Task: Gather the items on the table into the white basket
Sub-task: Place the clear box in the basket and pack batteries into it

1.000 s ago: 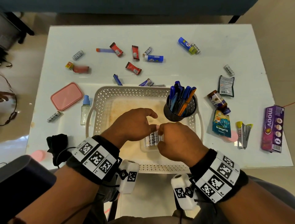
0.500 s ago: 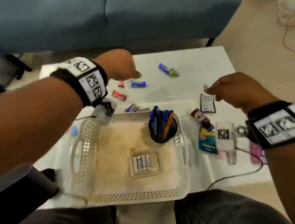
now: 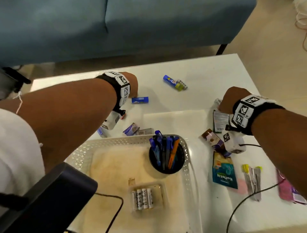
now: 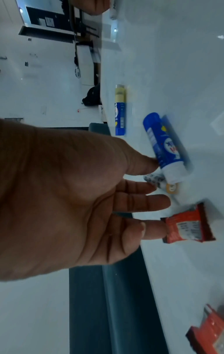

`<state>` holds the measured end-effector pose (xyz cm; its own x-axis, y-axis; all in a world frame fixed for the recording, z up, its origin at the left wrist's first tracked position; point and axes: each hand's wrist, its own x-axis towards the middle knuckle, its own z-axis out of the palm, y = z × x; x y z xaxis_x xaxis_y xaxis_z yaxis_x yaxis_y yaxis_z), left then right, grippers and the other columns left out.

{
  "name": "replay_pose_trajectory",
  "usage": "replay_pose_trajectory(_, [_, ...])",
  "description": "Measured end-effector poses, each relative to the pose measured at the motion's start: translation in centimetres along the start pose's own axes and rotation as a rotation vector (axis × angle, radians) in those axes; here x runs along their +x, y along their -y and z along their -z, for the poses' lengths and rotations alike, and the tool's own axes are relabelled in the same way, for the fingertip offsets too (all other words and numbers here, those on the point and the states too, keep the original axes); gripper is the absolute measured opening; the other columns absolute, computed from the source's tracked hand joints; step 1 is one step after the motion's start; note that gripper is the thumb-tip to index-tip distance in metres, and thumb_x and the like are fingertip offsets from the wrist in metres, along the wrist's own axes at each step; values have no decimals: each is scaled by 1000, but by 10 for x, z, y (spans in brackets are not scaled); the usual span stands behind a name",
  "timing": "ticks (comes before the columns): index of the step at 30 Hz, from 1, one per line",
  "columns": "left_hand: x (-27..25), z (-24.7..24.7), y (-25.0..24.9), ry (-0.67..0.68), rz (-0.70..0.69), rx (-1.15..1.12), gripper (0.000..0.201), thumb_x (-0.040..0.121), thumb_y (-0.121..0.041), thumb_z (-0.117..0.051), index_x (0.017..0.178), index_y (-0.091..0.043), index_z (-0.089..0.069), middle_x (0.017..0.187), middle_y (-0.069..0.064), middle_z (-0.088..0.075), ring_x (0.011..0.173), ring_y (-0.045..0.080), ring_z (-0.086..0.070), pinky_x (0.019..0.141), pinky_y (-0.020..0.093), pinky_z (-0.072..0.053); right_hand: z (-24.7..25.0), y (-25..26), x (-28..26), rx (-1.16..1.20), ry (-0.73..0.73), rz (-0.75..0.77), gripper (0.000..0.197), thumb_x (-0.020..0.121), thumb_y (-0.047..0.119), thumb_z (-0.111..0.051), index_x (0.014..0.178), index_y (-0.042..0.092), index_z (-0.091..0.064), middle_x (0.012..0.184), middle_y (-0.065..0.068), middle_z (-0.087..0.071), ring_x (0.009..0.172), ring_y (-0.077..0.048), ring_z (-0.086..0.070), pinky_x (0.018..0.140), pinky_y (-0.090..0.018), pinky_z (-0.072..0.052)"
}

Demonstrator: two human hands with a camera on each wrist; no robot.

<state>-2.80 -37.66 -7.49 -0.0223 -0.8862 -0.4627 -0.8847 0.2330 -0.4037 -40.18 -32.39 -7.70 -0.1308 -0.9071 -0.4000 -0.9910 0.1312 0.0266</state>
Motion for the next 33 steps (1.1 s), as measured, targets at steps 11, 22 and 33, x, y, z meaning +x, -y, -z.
replay_pose_trajectory(11, [-126, 62, 15, -186, 50, -450, 28, 97, -33, -53, 93, -8, -66, 86, 7, -62, 82, 30, -58, 73, 38, -44, 83, 34, -106, 426, -325, 178, 26, 91, 34, -66, 87, 10, -74, 101, -8, -70, 103, -31, -64, 90, -34, -48])
replay_pose_trajectory(22, [-403, -36, -59, 2, 79, -1714, 28, 98, -30, -64, 90, -5, -74, 75, 4, -74, 49, 3, -58, 48, 16, -43, -3, 107, -353, 946, 99, 238, 17, 80, 18, -74, 69, 5, -72, 67, -11, -69, 56, -19, -63, 57, -35, -53])
replay_pose_trajectory(33, [-363, -71, -83, 12, -13, -1252, 40, 94, -43, -64, 79, -8, -77, 91, 8, -75, 85, 24, -68, 86, 42, -55, -83, 124, -311, 160, 55, 303, 20, 74, 30, -65, 74, 11, -68, 70, -5, -58, 68, -25, -54, 60, -26, -38])
